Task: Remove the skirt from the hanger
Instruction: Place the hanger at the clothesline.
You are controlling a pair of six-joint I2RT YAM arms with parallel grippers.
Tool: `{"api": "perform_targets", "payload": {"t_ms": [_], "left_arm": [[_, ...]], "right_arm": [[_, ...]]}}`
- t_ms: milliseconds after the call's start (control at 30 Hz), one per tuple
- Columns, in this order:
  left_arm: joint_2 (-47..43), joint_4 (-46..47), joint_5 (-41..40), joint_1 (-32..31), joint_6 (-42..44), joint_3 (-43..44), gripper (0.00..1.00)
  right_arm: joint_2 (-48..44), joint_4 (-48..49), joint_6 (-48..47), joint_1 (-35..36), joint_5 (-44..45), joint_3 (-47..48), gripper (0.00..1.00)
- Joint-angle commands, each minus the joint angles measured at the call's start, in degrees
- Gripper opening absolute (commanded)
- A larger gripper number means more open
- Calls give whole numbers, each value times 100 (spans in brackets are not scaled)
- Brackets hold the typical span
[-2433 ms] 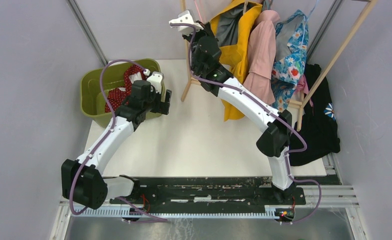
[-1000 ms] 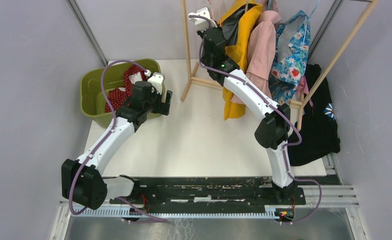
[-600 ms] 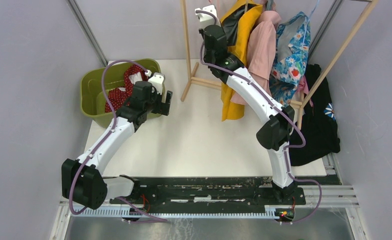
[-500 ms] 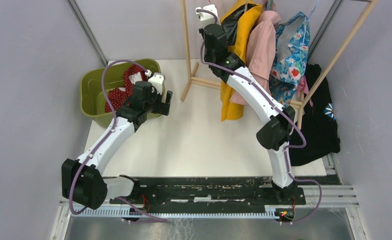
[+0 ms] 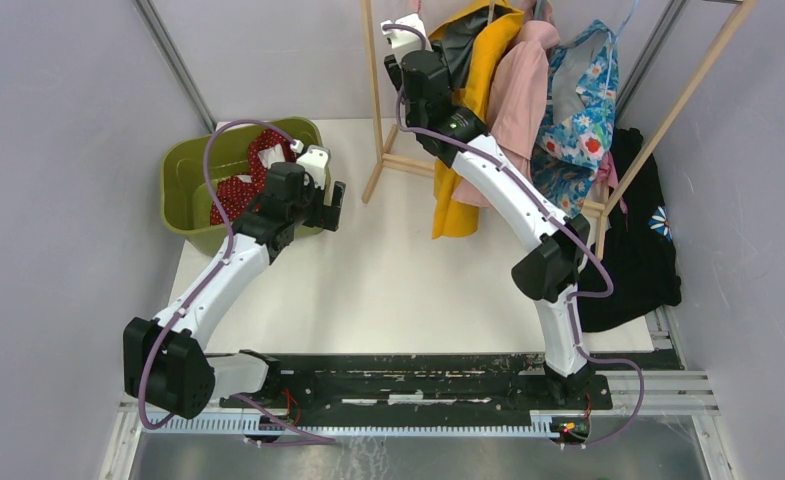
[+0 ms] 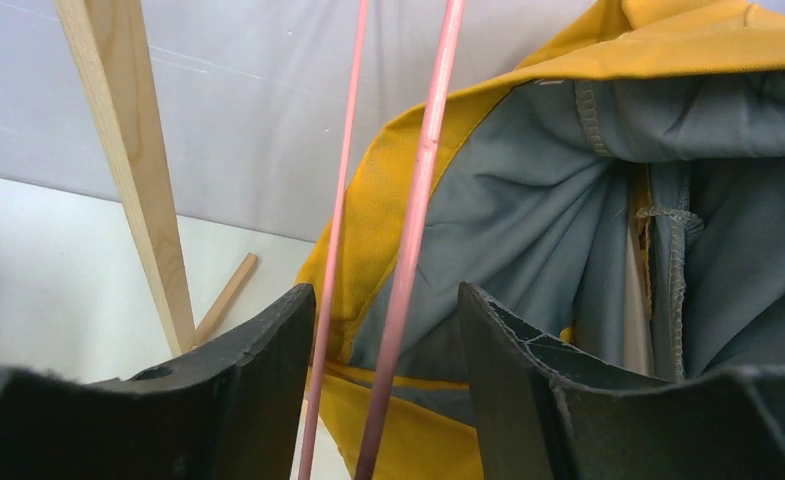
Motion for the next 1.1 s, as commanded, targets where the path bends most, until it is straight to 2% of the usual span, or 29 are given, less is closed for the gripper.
{"api": "perform_targets", "payload": {"t_ms": [0,267,567,767,967,1067], "left_arm": [[-66,56,38,-27,143,38,99],[-110,89,82,-31,119,1,99],[-136,86,9,-27,43,22,99],[-187,77,51,-42,3,11,99],[-198,64,78,-124,-15,23,99],[-222,31,74,-149,-15,48,99]], "right_arm": [[-387,251,-230,73,-107,57,62],[-1071,716,-871,412,-23,-431,73],[-1812,1284,-1351,720,399,-901,74],[-2022,1817,-1940,683,1249,-1126,70],[-1795,569,-937,274,1545,-580,67],[-1765,241,-581,72,1568,-534,67]]}}
